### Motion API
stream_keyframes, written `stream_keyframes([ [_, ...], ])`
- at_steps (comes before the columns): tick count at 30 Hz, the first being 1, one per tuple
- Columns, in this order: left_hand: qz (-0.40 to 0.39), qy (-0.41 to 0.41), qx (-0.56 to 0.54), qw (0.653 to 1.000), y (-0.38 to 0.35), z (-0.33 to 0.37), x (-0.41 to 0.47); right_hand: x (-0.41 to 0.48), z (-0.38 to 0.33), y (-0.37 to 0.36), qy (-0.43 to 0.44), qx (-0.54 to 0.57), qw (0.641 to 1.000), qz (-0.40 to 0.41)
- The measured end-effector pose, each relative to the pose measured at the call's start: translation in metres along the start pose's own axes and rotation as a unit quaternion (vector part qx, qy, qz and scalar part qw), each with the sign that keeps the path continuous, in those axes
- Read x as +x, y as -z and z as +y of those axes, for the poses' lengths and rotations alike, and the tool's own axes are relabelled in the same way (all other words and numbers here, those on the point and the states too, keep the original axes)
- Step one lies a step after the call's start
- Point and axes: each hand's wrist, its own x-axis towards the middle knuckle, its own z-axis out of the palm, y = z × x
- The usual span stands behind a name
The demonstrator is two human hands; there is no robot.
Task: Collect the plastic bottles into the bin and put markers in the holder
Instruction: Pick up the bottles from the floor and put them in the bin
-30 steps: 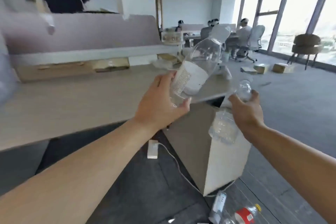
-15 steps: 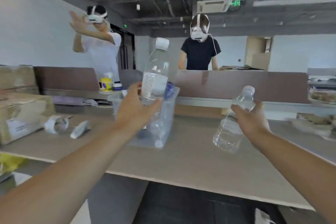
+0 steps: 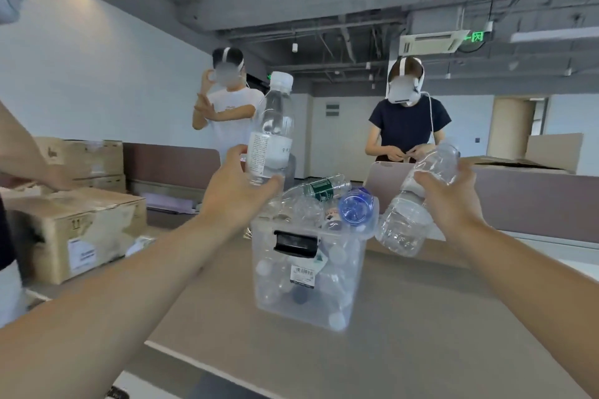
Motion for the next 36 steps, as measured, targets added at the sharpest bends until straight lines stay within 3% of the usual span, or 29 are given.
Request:
stream_keyframes([
  [4, -0.012, -0.009, 0.004, 1.0, -0.036, -0.008, 0.051, 0.059, 0.005, -0.029, -0.005, 0.051, 0.999, 0.006],
  [7, 0.032, -0.003, -0.04, 0.999, -0.071, -0.029, 0.092, 0.11, 0.025, -0.061, -0.039, 0.117, 0.992, 0.019],
  [11, 0.036, 0.082, -0.104, 0.99, -0.106, -0.045, 0.143, 0.161, 0.036, -0.091, -0.135, 0.085, 0.987, 0.008],
  [14, 0.014, 0.137, -0.157, 0.978, -0.103, -0.038, 0.206, 0.21, -0.007, -0.1, -0.281, 0.14, 0.948, -0.046],
  [17, -0.026, 0.157, -0.21, 0.965, -0.09, -0.02, 0.281, 0.256, -0.064, -0.107, -0.328, 0.132, 0.934, -0.054],
  [21, -0.122, 0.191, -0.196, 0.954, -0.086, 0.0, 0.351, 0.288, -0.135, -0.122, -0.323, 0.122, 0.934, -0.09],
  [25, -0.221, 0.195, -0.111, 0.949, -0.1, 0.0, 0.383, 0.306, -0.18, -0.143, -0.303, 0.084, 0.948, -0.054],
  [29, -0.276, 0.221, -0.103, 0.93, -0.129, -0.023, 0.364, 0.309, -0.158, -0.171, -0.264, -0.014, 0.964, -0.035],
  [32, -0.321, 0.269, -0.086, 0.904, -0.149, -0.047, 0.33, 0.294, -0.131, -0.178, -0.115, -0.164, 0.98, -0.002],
  [34, -0.335, 0.285, -0.077, 0.895, -0.16, -0.062, 0.31, 0.286, -0.115, -0.179, -0.06, -0.174, 0.983, 0.005],
  [36, -0.342, 0.285, -0.061, 0.893, -0.17, -0.078, 0.293, 0.283, -0.097, -0.182, -0.071, -0.164, 0.984, -0.006],
])
